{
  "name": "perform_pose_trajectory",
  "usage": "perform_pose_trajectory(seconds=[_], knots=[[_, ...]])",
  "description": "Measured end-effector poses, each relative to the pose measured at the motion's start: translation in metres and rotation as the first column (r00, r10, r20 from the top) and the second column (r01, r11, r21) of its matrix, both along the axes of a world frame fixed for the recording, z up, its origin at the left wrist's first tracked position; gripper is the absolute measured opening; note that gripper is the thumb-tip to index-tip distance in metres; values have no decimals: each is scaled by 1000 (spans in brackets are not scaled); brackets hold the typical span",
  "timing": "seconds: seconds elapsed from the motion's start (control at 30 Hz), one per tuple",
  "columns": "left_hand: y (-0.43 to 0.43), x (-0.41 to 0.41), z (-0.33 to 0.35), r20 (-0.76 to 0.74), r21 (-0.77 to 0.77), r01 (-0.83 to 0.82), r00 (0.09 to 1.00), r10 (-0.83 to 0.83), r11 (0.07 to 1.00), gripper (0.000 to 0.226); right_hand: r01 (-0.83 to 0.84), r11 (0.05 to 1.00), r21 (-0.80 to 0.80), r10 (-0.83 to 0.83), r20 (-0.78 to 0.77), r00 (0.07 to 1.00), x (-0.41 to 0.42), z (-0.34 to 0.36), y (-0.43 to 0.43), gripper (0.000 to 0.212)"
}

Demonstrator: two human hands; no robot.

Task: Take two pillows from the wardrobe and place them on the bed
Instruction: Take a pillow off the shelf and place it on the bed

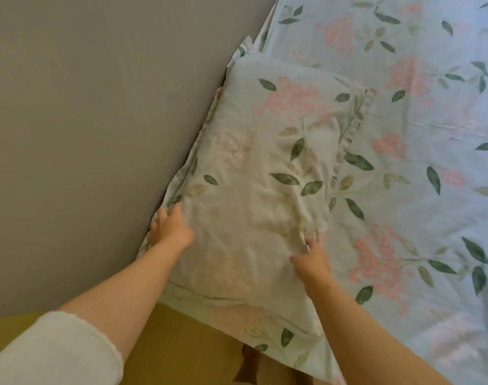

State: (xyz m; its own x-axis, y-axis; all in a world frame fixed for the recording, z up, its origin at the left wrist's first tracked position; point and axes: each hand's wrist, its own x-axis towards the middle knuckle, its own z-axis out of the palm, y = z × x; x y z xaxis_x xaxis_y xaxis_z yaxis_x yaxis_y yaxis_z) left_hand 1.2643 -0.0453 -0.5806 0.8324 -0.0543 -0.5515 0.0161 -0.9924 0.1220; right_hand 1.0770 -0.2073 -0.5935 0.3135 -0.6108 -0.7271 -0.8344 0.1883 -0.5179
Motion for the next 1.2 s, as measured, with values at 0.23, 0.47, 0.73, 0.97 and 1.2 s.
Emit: perform_pose_trajectory(seconds=[0.23,0.47,0.73,0.97,1.2], knots=[[-17,-63,-1,-178,-128,100,976,-122,987,67,37,997,66,-33,-59,998,-26,9,21,55],[-49,-123,50,-226,-314,76,962,-152,946,51,201,970,134,-207,33,978,-57,55,19,56],[-89,-202,88,-352,-506,-197,936,8,839,38,181,975,130,-200,154,968,-105,108,-19,21],[-139,-285,109,-339,-618,-393,915,221,681,14,-53,995,86,35,206,978,-161,130,-78,6],[-136,-376,121,-378,-658,-588,798,469,470,6,-274,957,95,243,248,938,-222,147,-97,34]])
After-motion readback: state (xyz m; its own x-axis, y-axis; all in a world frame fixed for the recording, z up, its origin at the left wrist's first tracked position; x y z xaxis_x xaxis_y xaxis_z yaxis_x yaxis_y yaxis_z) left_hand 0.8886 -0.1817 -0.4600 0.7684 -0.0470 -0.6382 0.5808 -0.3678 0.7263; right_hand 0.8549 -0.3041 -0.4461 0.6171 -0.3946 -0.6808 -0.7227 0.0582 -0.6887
